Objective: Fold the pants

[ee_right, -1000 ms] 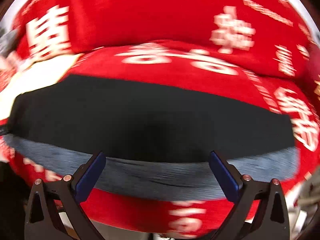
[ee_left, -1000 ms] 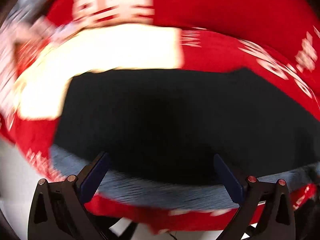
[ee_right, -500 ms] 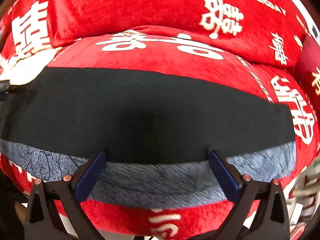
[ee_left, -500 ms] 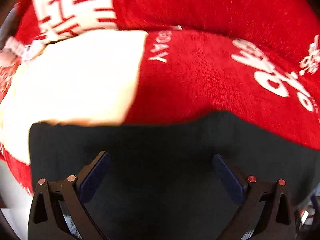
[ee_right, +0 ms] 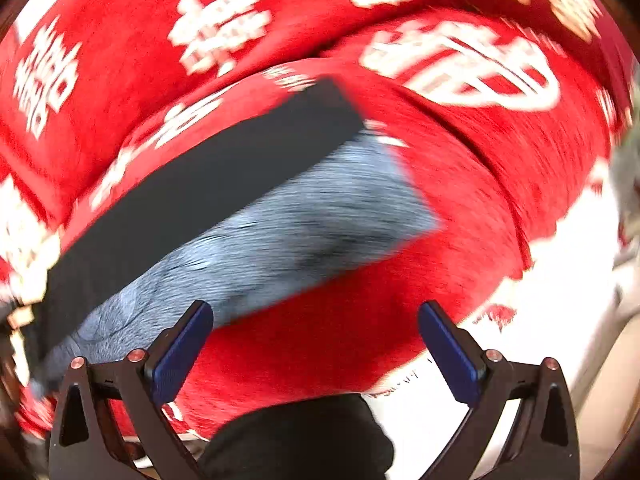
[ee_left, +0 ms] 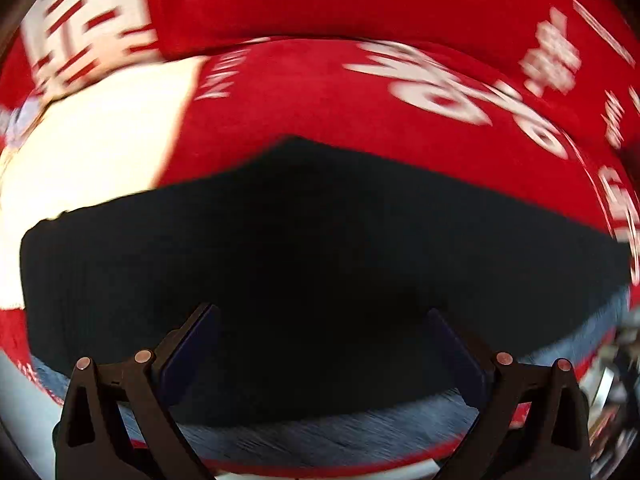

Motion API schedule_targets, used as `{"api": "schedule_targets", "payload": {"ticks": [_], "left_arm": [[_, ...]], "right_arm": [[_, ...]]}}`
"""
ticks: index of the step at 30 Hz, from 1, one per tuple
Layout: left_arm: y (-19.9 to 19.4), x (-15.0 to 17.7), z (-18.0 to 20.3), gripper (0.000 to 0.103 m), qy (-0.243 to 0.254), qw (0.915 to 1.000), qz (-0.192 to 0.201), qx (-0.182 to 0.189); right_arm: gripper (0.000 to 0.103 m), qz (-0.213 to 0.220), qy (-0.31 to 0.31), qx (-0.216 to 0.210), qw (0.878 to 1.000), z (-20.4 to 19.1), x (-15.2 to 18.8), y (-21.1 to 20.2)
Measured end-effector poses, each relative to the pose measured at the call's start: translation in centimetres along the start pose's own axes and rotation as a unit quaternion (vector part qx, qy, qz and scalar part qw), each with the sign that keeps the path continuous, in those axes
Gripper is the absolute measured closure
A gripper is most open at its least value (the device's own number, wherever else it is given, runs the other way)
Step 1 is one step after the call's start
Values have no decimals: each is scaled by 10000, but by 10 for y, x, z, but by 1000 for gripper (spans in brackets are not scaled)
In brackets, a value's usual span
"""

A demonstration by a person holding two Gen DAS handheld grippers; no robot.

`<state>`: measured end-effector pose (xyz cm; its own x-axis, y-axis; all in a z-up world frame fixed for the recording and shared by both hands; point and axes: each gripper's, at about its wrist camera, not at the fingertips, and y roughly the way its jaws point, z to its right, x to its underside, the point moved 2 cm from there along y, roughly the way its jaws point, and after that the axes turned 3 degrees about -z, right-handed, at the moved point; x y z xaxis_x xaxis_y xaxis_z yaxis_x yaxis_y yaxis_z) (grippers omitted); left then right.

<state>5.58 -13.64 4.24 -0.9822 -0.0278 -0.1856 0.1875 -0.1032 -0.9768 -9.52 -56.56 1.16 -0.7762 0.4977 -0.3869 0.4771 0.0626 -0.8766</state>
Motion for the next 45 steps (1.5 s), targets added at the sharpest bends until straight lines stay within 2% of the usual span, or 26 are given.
{"api": "schedule_targets", "payload": {"ticks": [3, 5, 7, 10, 13, 16, 18, 20, 25, 28, 32, 34, 36, 39, 41, 42, 43, 45], "left_arm": [[9, 11, 38, 0, 395, 9992, -49, -98], [25, 14, 59, 0, 611, 9975, -279, -237], [25, 17, 77, 0, 664, 9965, -88, -509], [23, 12, 105, 0, 700, 9972, -227, -124], [18, -2, 136, 0, 840, 9962, -79, -228], [27, -28, 161, 0, 650, 9976, -214, -45], [42, -47, 168, 0, 513, 9982, -304, -35], [52, -49, 174, 0, 505, 9977, -421, -175], [46, -20, 176, 0, 656, 9973, -180, -294], [42, -3, 176, 0, 700, 9969, -135, -324], [41, 0, 177, 0, 676, 9970, -95, -356], [43, -4, 177, 0, 667, 9972, -112, -325], [43, -4, 176, 0, 671, 9972, -101, -321], [43, -6, 177, 0, 657, 9973, -100, -308], [44, -6, 175, 0, 663, 9973, -108, -288], [44, -6, 175, 0, 673, 9973, -105, -278], [44, -6, 175, 0, 684, 9973, -96, -266], [44, -6, 174, 0, 697, 9972, -73, -249]], "right_arm": [[4, 162, 49, -430, 9989, 9, -1, -1], [5, 168, -114, -778, 9968, 2, -5, 6], [5, 73, -251, -849, 9960, -1, -12, 18], [8, 6, -310, -797, 9963, -5, -26, 36], [8, 230, -484, -904, 9945, -13, -42, 30], [8, 297, -472, -887, 9945, -20, -55, 35], [8, 379, -506, -873, 9942, -26, -63, 37], [8, 460, -459, -889, 9939, -27, -68, 36], [8, 537, -544, -945, 9926, -27, -65, 30], [8, 432, -396, -777, 9952, -9, -53, 28], [6, 478, -27, -1170, 9920, 19, -46, 26], [0, 486, -261, -1113, 9923, 11, -52, 29], [0, 559, -621, -832, 9930, -2, -63, 35], [0, 671, -934, -784, 9903, -17, -84, 46], [7, 678, -1068, -670, 9897, -24, -91, 50], [33, 680, -1106, -563, 9899, -26, -95, 50], [71, 640, -1102, -559, 9903, -26, -97, 48], [83, 596, -929, -744, 9911, -22, -99, 38]]}}
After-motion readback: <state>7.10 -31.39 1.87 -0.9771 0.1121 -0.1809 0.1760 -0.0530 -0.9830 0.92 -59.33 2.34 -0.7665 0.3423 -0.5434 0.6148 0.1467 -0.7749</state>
